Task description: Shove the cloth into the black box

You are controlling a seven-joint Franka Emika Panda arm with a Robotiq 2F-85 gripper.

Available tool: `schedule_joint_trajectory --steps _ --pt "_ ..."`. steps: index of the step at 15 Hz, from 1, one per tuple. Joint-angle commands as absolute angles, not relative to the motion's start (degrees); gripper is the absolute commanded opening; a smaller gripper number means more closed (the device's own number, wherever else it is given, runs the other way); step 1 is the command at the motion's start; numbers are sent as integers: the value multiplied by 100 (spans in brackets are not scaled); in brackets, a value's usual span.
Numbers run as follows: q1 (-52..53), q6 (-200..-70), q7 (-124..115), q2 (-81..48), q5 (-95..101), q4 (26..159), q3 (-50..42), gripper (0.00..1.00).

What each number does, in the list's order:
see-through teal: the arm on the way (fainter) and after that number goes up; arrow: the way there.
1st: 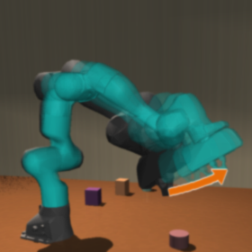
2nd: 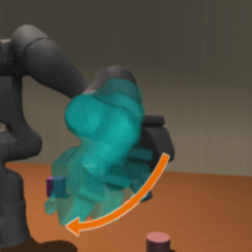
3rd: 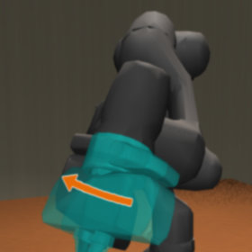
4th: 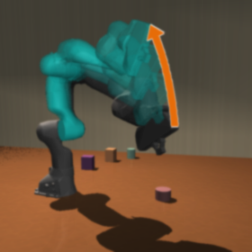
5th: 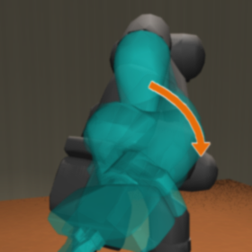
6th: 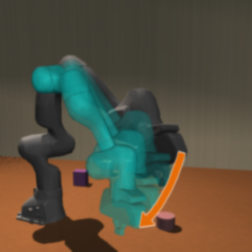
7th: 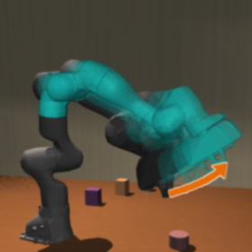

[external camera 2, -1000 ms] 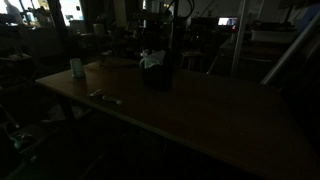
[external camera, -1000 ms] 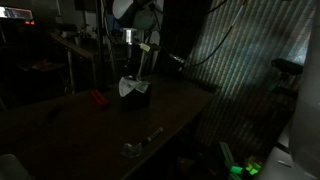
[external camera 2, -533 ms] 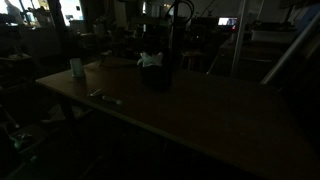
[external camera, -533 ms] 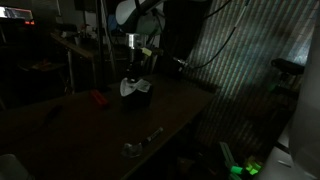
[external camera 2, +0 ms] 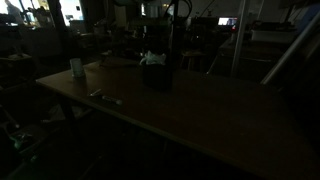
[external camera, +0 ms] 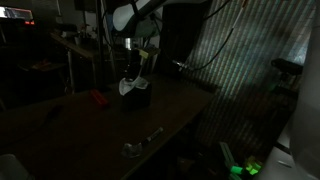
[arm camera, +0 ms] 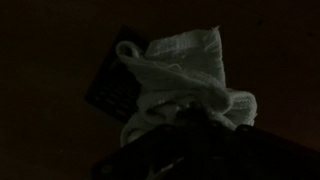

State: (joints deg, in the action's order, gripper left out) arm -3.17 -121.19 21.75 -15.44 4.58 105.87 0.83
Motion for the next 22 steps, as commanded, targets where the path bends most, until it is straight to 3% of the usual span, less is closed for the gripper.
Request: schedule_joint_trajectory --steps 1,13,22 --pt "-143 -12166 1940 -1877 808 10357 90 0" --pt "-214 -11620 2148 -2433 597 9874 182 0" --pt "-140 -11809 1970 -1515 1155 9843 34 0"
